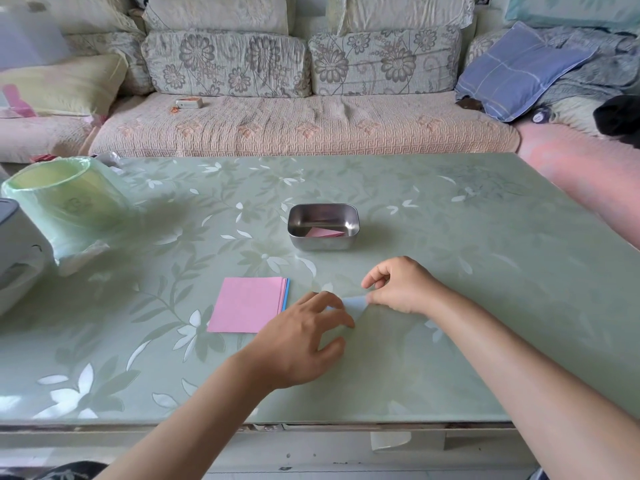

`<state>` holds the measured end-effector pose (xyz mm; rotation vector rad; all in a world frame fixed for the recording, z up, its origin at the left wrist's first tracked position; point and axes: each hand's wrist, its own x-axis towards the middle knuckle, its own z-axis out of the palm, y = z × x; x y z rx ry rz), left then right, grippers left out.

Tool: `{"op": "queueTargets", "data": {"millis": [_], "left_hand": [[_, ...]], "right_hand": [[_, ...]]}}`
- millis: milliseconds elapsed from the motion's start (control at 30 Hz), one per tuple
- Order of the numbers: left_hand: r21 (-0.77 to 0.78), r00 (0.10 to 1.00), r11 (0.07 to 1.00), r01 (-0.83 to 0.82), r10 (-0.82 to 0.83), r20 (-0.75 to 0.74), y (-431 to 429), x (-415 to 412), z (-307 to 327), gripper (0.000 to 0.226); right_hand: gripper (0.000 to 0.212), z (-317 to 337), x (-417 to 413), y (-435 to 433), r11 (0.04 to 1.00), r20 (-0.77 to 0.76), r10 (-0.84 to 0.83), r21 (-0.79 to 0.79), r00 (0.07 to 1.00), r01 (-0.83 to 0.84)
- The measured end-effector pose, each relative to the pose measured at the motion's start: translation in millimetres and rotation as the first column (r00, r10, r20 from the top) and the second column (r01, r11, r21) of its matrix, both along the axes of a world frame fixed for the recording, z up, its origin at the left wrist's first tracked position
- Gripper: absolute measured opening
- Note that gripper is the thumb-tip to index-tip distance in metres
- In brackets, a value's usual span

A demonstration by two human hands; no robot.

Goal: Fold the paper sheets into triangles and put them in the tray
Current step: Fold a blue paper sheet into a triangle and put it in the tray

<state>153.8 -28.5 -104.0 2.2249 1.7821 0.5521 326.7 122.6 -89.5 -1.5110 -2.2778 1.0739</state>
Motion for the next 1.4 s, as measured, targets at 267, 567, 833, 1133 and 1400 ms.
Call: {"op": "queueTargets", "data": {"millis": [267, 567, 833, 1133, 1400], "left_hand": [[0.014, 1.000, 1.000, 0.004, -0.004, -0.017, -4, 0, 0, 0.034], [0.062, 0.989, 0.998, -0.008, 0.018, -0.147, 6, 6, -3, 0.043], [0.028, 0.990, 1.000, 0.010, -0.005, -0.144, 8, 2, -5, 0.048], [0.054, 0.997, 0.998, -0.011, 0.015, -0.074, 13, 3, -6, 0.049], [0.028, 0.991, 0.994, -0.106, 0.103, 0.081, 33, 7, -5, 0.023]], "right_hand": [[0.017, 0, 0, -2, 0.999, 0.018, 0.020, 0.025, 1.000, -0.020], [0.037, 3, -1, -10, 0.999, 0.061, 0.044, -0.006, 0.997, -0.044], [0.017, 4, -1, 0, 1.000, 0.030, -0.012, -0.002, 0.999, 0.012], [0.029, -2, -1, 4, 0.998, 0.033, -0.041, 0.054, 0.999, 0.039], [0.027, -6, 6, -2, 0.974, 0.019, 0.137, 0.182, 0.990, -0.138]]}}
